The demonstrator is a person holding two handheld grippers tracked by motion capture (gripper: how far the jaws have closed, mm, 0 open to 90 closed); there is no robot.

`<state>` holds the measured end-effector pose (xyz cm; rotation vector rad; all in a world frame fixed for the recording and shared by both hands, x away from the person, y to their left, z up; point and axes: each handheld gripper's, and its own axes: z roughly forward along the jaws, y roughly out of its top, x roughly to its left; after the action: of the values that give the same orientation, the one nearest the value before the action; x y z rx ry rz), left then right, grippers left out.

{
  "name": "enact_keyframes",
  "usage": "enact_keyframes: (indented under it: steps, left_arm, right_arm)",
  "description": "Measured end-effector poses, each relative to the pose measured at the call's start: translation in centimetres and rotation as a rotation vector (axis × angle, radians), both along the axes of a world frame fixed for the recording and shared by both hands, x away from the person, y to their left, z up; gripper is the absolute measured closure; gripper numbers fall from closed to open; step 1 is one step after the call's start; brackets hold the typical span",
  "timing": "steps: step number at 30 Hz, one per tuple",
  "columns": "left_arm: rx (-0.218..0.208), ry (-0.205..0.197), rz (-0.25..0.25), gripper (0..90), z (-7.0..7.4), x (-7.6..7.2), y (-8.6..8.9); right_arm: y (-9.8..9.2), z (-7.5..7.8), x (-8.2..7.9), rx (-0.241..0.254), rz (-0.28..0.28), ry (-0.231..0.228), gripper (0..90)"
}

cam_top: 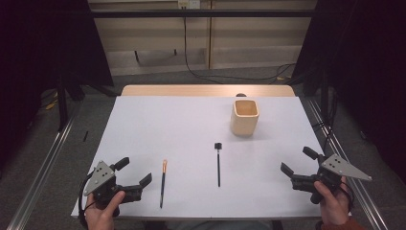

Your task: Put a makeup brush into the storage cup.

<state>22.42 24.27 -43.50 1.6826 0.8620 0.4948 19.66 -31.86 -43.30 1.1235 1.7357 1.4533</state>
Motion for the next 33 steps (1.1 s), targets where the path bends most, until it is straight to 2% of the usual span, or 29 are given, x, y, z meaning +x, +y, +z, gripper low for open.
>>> enact_keyframes:
  steps: [4,5,10,14,20,21,30,33]
  left_arm:
    - [-0.002,0.013,-0.019,3.0,0.1,0.1,0.0]
    - [0.017,0.011,-0.02,3.0,0.1,0.0,-0.2]
    - [0.043,0.004,-0.025,3.0,0.3,-0.1,-0.2]
    - [0.041,-0.011,-0.023,3.0,0.5,-0.6,-0.1]
    - [0.027,-0.007,-0.034,3.6,0.5,-1.0,-0.2]
    - [0.017,-0.004,-0.034,3.6,0.5,-1.0,-0.2]
    - [0.03,-0.015,-0.046,3.9,1.4,0.2,-0.6]
    - [0.015,-0.001,-0.042,3.9,1.6,0.7,-0.6]
  right_arm:
    - [0.0,0.0,0.0,0.002,0.006,0.0,0.3]
    - [-0.1,0.0,0.1,0.0,0.011,0.003,0.1]
    - [-0.1,-0.1,0.1,0.002,0.013,0.004,0.2]
    - [0.2,0.0,0.0,-0.006,0.023,0.001,0.1]
    - [0.3,0.1,-0.1,-0.004,0.003,0.008,0.0]
    - [0.3,0.1,-0.1,-0.004,0.003,0.008,0.0]
    - [0.3,0.0,0.0,-0.004,0.005,0.01,0.0]
    - [0.4,-0.1,0.1,-0.007,0.014,0.015,0.0]
